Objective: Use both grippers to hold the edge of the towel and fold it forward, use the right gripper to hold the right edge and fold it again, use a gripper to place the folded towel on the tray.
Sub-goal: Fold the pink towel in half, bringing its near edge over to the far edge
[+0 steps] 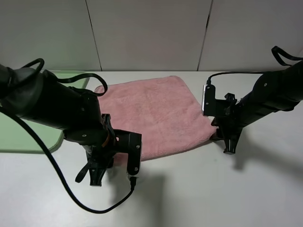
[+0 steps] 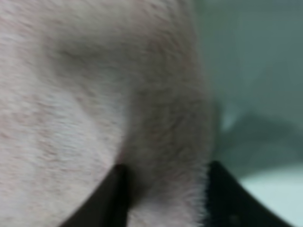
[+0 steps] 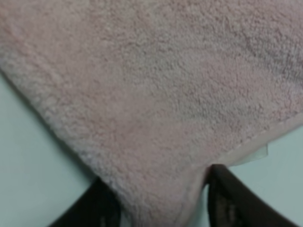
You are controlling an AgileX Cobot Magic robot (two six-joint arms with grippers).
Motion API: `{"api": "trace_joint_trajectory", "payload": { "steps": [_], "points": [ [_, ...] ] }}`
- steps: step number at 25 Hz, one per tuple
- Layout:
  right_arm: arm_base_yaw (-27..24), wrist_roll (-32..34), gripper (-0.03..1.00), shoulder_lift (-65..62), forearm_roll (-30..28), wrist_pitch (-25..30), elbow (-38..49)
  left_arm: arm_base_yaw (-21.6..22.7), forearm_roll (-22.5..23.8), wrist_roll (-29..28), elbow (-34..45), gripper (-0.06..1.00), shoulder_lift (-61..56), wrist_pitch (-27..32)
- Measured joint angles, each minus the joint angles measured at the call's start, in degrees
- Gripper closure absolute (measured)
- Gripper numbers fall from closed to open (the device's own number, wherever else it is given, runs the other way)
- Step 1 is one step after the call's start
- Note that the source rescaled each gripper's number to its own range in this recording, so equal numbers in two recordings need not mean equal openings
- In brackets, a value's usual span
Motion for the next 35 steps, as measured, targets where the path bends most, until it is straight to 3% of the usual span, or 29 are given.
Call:
{"api": "trace_joint_trajectory", "payload": {
  "steps": [4, 9, 22, 35],
  "points": [
    [0.0, 0.3, 0.68, 0.0, 0.0, 0.0, 0.0, 0.0, 0.0, 0.0, 0.7, 0.87, 0.0, -0.1],
    [0.0, 1.7, 0.97, 0.0, 0.0, 0.1, 0.0, 0.0, 0.0, 0.0, 0.7, 0.94, 0.0, -0.2],
    [0.0, 1.9, 0.97, 0.0, 0.0, 0.9, 0.0, 0.0, 0.1, 0.0, 0.7, 0.94, 0.0, 1.4],
    [0.0, 3.0, 0.97, -5.2, 0.0, 7.1, 0.1, -0.1, 0.1, -1.3, 0.3, 0.94, 0.0, 6.7]
  ]
}}
